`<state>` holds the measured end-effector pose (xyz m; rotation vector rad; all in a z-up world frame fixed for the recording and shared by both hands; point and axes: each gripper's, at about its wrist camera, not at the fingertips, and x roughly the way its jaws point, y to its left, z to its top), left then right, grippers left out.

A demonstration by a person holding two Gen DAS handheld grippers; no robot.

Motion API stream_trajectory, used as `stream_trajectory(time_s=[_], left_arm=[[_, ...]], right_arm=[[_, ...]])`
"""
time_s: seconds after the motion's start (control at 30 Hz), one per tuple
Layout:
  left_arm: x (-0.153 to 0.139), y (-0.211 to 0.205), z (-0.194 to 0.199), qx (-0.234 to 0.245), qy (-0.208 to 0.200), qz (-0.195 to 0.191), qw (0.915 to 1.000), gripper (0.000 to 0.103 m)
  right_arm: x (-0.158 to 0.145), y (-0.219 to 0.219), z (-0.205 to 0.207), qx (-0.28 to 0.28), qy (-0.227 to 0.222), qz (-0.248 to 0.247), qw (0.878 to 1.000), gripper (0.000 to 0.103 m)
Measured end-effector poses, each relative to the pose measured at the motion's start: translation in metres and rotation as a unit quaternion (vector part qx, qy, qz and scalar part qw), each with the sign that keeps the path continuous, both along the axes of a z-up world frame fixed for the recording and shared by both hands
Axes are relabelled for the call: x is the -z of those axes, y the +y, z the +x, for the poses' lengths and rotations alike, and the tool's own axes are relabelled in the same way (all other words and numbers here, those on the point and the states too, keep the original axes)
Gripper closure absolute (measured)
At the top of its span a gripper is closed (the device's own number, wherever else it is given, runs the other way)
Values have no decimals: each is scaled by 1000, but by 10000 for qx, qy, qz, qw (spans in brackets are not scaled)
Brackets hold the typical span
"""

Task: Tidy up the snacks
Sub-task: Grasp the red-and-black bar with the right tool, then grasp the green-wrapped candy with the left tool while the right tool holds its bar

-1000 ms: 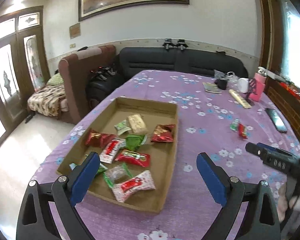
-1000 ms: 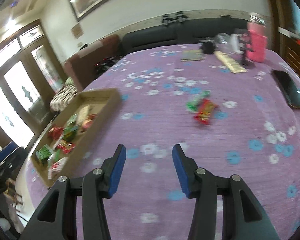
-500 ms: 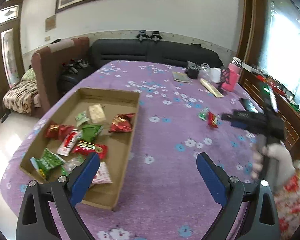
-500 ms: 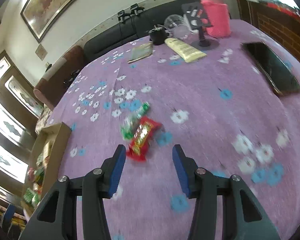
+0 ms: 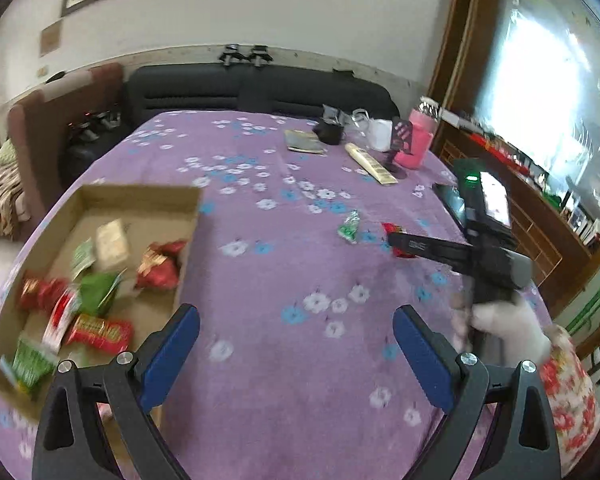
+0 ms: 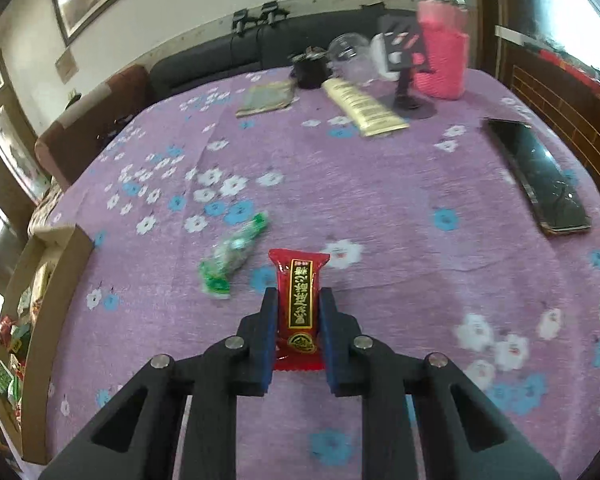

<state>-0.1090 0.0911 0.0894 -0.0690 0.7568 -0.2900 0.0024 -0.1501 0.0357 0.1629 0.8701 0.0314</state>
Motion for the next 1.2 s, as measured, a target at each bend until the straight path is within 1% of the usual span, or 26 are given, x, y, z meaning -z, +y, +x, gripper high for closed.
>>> stream_trajectory(time_s=[0.03,0.1,0.13,0.17,0.23,0.27,0.3,0.37,0.47,0.57,0.63,0.67,0.7,0.73,0.77,0.97,1.07,1.2], left_arm=[[0,-10,13,74,45,65,9999,4],[2,-27,37,218,70,165,9996,5],[5,-37,50,310,89,233,9992,10],[9,-46,64,434,130,297,9985,16],[22,-67,93,654,306,443,9964,45],[29,-74,106,710,423,447,9956,50],[35,-81,117,755,531,414,9949,53],[44,-96,139,849,606,397,9938,53],[50,-117,156,1077,522,479,9917,53],[59,-137,171,1238,464,750,9884,53],[66,-145,179,1250,452,976,9863,53],[69,-147,181,1277,499,1022,9853,53],[72,-146,182,1294,563,1011,9848,64],[74,-144,183,1287,607,1006,9847,81],[76,-142,183,1292,663,956,9848,81],[64,-122,166,1138,577,709,9893,82],[49,-106,152,984,510,474,9927,82],[27,-82,120,822,294,252,9959,82]], right_arm=[[-2,-7,-1,23,-44,107,9999,85],[-5,-22,-3,40,-128,475,9988,85],[-5,-28,-2,47,-133,614,9980,85],[-5,-33,-1,54,-129,759,9970,85],[-3,-41,2,69,-96,974,9952,85],[-2,-44,3,92,-63,1029,9946,84],[0,-48,5,111,-31,1074,9942,84],[2,-52,7,147,14,1136,9934,84],[4,-58,10,207,71,1257,9918,85],[7,-60,11,227,121,1282,9914,85],[8,-58,11,199,133,1287,9914,85],[8,-57,12,182,139,1274,9916,85],[8,-56,12,166,139,1259,9918,85],[8,-55,11,152,138,1238,9921,85],[9,-54,12,144,138,1227,9922,85],[8,-51,11,86,102,1198,9927,85],[5,-48,9,33,31,1186,9929,85],[0,-41,4,-98,-87,1161,9931,85]])
